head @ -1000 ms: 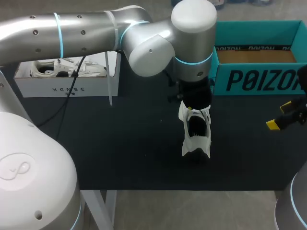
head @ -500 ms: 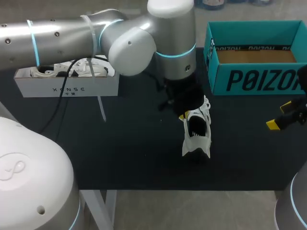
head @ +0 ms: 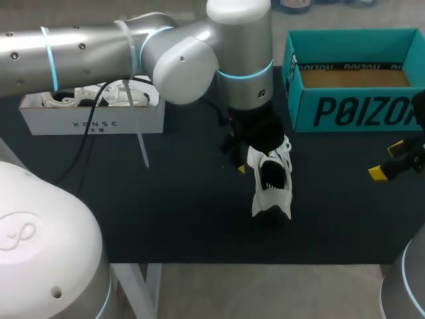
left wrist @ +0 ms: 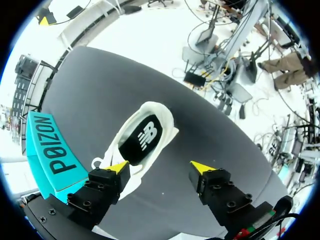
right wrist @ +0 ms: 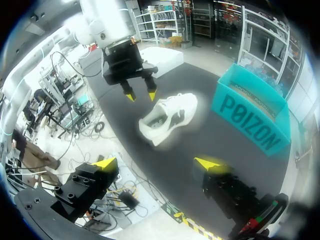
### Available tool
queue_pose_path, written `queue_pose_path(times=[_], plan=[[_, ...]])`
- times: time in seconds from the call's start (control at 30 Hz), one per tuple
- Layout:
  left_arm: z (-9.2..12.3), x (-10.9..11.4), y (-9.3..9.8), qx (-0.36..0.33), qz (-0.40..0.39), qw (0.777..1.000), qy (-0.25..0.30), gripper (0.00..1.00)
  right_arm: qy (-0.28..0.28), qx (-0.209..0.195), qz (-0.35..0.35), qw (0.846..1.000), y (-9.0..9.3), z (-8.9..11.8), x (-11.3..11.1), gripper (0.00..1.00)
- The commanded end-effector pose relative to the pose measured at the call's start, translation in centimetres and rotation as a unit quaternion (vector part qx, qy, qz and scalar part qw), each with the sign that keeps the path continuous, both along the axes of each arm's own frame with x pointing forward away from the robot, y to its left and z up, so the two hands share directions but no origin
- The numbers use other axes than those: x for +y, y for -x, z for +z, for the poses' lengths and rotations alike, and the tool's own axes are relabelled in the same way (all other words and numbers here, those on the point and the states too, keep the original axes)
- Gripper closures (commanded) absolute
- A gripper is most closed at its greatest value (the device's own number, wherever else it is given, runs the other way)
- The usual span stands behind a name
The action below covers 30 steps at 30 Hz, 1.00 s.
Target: Take the shoe out of the shoebox, open the shoe tongue, remove and reinsert the insole, then place the shoe into the shoebox
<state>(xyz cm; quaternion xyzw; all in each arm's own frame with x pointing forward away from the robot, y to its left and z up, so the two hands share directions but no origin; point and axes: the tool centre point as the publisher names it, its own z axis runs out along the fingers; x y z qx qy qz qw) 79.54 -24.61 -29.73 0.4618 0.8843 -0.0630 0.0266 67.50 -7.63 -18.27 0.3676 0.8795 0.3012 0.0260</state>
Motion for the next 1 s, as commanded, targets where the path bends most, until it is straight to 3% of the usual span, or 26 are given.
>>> queue_pose_path(times=[0.03,0.07,0.17,0.33,0.53,1.0], plan=[[0.0,0.0,0.0,-0.001,0.0,1.0,0.0,0.0,0.0,-0.004,-0.003,1.0,0.5,-0.1,0.0,0.0],[0.0,0.0,0.0,-0.001,0.0,1.0,0.0,0.0,0.0,-0.004,-0.003,1.0,0.5,-0.1,0.0,0.0],[-0.4,-0.1,0.1,-0.009,0.148,0.987,-0.054,0.0,0.0,-0.004,-0.003,1.0,0.5,-0.1,0.0,0.0],[-0.6,0.2,2.4,0.035,0.284,0.957,-0.042,0.0,0.0,-0.004,-0.003,1.0,0.5,-0.1,0.0,0.0],[-1.0,0.2,4.2,0.058,0.392,0.917,-0.042,0.0,0.0,-0.004,-0.003,1.0,0.5,-0.1,0.0,0.0],[-1.0,0.3,4.7,0.056,0.4,0.915,-0.027,0.0,0.0,-0.004,-0.003,1.0,0.5,-0.1,0.0,0.0]])
